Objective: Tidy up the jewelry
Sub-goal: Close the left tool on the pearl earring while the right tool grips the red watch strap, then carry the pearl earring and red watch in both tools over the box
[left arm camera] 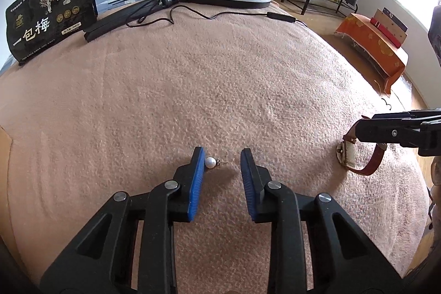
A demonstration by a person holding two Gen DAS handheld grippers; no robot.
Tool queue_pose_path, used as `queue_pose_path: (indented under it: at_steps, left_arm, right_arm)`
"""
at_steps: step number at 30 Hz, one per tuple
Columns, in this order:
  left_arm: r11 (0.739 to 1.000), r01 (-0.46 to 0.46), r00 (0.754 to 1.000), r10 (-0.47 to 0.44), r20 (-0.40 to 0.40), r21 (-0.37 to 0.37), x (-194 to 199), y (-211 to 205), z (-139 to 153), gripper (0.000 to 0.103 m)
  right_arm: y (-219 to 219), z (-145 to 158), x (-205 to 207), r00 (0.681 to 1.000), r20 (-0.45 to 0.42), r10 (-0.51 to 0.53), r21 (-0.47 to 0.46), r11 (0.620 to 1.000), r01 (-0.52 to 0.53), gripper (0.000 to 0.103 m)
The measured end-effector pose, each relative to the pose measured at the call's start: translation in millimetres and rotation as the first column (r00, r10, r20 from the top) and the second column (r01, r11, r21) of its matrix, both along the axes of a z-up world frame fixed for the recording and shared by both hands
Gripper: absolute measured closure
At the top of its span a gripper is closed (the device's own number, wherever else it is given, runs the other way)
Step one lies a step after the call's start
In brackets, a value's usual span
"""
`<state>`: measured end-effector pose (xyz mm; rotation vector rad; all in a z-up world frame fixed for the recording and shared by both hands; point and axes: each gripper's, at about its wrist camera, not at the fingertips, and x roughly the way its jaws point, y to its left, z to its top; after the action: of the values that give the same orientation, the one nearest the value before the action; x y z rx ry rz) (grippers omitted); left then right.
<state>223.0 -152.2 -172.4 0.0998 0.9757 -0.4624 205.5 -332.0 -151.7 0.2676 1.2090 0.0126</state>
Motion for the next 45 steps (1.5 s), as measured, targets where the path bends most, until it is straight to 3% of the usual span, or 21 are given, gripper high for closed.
queue_pose_path:
  at_steps: [7, 11, 16, 20, 28, 45]
  left_arm:
    - [1.0, 0.01, 1.0, -0.011, 0.014, 0.022, -2.1, -2.3, -4.6, 0.085]
    - [1.0, 0.01, 1.0, -0.011, 0.018, 0.027, -1.2, -2.0, -5.4, 0.086]
    - [0.999, 0.009, 0.999, -0.01, 0.032, 0.041, -2.4, -3.2, -5.6, 0.088]
    - [0.999, -0.003, 1.0, 0.002, 0.029, 0.036, -0.9, 0.5, -3.4, 0.088]
    - [0.999, -0.047, 0.998, 0.047, 0.034, -0.006, 1.3, 16.3, 10.3, 0.088]
    - [0.984, -0.14, 0.981, 0.153, 0.118, -0.109, -15.7, 74.4, 71.4, 0.088]
  right_arm:
    - [5.7, -5.7, 2.9, 1.0, -0.018, 0.019, -0.014, 1.0, -0.019, 0.043]
    - [8.7, -8.1, 3.9, 0.999, -0.027, 0.028, -0.036, 0.999, -0.029, 0.055]
    - [9.3, -9.2, 3.5, 0.999, -0.03, 0.03, -0.053, 0.998, -0.031, 0.063]
    - [9.7, -8.2, 2.1, 0.999, -0.026, 0.027, -0.063, 0.998, -0.029, 0.082]
    - [12.9, 3.7, -3.6, 0.999, 0.011, 0.031, -0.098, 0.995, -0.03, 0.083]
    - [58.9, 70.5, -20.2, 0.977, 0.187, 0.103, -0.166, 0.984, -0.073, 0.083]
